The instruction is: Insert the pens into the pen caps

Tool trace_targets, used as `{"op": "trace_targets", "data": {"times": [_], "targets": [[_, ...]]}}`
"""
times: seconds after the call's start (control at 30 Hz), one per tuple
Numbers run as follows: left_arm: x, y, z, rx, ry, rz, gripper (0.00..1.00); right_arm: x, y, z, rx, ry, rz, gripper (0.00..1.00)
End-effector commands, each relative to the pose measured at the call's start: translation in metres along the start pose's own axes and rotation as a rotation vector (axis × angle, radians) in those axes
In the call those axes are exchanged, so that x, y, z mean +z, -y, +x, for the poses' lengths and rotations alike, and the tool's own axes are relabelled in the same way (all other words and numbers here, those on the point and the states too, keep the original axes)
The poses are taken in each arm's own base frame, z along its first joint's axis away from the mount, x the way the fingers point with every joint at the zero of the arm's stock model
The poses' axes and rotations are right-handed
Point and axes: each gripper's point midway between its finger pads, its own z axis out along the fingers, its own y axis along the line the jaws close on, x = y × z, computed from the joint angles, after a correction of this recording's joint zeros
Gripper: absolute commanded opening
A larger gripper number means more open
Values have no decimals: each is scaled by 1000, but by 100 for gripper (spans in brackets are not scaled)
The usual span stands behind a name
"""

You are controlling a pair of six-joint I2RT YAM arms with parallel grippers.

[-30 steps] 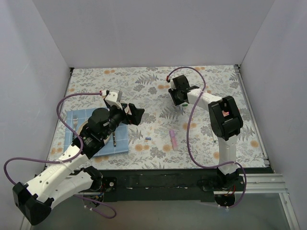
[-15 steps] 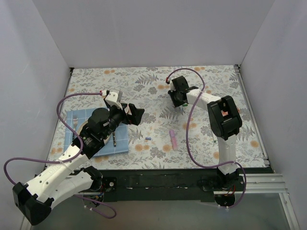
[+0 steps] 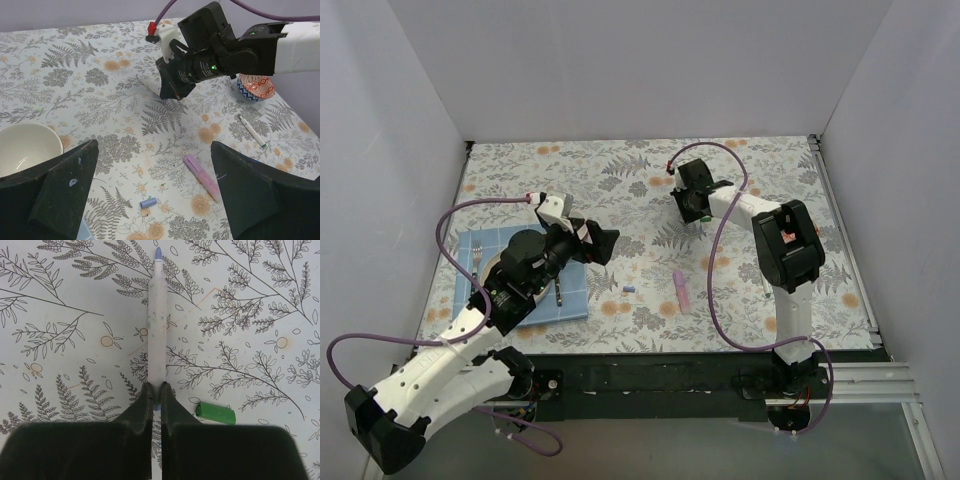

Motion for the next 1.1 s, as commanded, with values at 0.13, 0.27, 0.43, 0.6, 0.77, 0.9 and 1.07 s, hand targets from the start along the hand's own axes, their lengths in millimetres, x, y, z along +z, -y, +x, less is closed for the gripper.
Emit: {"op": "trace_targets", "data": {"times": [0.13,0.27,0.43,0.6,0.77,0.9,1.07], "targets": [[11,11,3,-189,-76,-15,86,-29,-31,43,75,-50,-37,1],[17,15,20,-359,-128,-38,81,-43,-42,71,125,-35,-54,1],[22,8,42,-423,-152,-80,82,-68,-54,73,195,46,-95,1],[33,14,68,-490,-213,-59,82,-90,-60,69,252,124,-123,1],[55,19,90,-533,-258,-60,82,-112,-72,61,304,221,-208,1],[71,23,100,-529,-288,-60,82,-135,-72,51,327,302,-230,1],[78,24,102,-506,-293,-63,82,-122,-57,54,245,264,-136,8]]}}
